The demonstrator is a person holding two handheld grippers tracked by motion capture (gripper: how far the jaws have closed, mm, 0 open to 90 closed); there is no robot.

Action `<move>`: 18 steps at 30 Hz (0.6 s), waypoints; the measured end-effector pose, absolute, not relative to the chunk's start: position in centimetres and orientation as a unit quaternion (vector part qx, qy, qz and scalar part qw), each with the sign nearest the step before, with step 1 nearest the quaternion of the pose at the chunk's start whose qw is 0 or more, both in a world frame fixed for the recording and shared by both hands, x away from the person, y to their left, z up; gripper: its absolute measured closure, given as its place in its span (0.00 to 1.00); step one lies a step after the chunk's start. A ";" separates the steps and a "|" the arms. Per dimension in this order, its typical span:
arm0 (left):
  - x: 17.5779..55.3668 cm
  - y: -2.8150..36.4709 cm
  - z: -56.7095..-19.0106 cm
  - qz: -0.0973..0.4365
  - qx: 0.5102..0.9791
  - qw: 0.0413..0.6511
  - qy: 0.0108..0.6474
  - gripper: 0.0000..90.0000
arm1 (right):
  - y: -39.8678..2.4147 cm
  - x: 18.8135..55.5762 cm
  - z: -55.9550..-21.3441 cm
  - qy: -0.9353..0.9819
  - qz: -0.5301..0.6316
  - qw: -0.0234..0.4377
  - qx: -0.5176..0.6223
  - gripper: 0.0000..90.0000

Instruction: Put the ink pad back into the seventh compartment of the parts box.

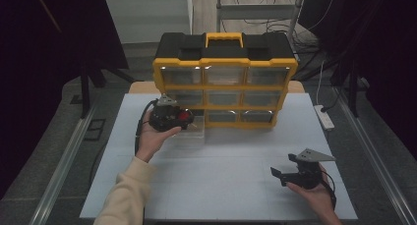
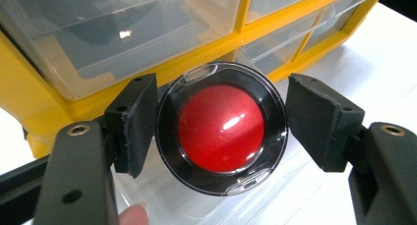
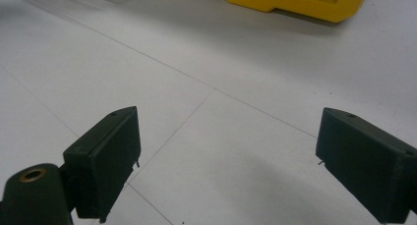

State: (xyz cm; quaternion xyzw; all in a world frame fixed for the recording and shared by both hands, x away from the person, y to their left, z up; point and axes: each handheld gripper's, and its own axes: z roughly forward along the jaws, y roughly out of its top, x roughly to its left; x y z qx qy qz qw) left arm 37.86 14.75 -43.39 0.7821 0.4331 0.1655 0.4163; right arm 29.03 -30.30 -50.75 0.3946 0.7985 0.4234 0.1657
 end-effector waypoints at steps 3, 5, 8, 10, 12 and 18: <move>37.9 14.6 -43.5 0.165 0.784 0.414 0.432 0.34 | -30.3 29.0 -50.8 0.799 0.423 0.165 0.394 0.11; 37.9 14.4 -43.7 0.164 0.786 0.411 0.431 0.34 | -30.3 29.0 -50.8 0.799 0.423 0.165 0.394 0.11; 38.1 14.1 -44.1 0.161 0.790 0.406 0.430 0.34 | -30.3 29.0 -50.8 0.798 0.423 0.165 0.395 0.11; 38.1 14.0 -44.2 0.161 0.792 0.404 0.429 0.34 | -30.3 29.0 -50.7 0.798 0.423 0.167 0.395 0.11; 38.1 14.0 -44.2 0.160 0.792 0.404 0.429 0.34 | -30.3 29.0 -50.7 0.798 0.424 0.166 0.394 0.11; 38.3 14.0 -44.5 0.159 0.791 0.403 0.432 0.34 | -30.3 29.0 -50.7 0.798 0.424 0.166 0.395 0.11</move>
